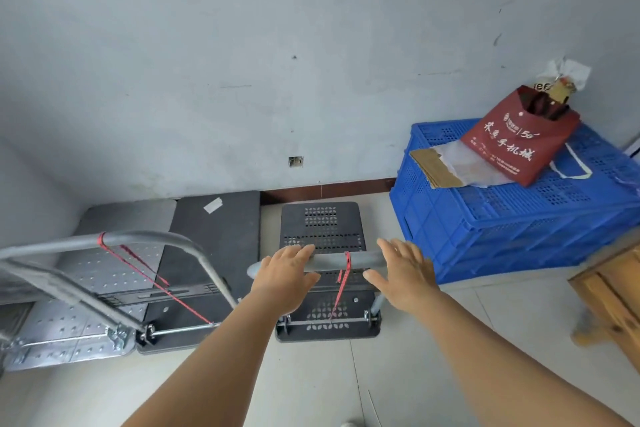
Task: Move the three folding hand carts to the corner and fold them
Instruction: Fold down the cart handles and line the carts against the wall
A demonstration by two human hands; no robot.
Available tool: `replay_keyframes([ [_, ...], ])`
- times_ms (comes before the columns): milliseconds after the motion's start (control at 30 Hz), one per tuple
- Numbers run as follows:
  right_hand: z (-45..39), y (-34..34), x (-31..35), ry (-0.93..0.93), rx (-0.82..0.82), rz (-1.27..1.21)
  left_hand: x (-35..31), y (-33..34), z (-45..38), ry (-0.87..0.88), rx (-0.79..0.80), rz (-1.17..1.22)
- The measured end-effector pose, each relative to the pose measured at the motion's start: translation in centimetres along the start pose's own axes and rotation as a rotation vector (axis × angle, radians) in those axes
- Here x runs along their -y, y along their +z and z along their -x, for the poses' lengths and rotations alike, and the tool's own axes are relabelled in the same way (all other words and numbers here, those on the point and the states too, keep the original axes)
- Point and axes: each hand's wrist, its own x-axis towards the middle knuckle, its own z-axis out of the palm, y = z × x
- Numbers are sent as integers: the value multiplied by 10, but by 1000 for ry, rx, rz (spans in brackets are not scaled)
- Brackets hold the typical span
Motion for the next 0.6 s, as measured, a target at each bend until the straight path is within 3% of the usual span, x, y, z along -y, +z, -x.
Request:
replay_keyframes([
  [200, -29, 5, -16, -98, 140, -157, 7, 6, -14, -108, 38, -27],
  [600, -70, 6, 7, -207, 117, -174, 31, -5, -27, -204, 14, 37],
])
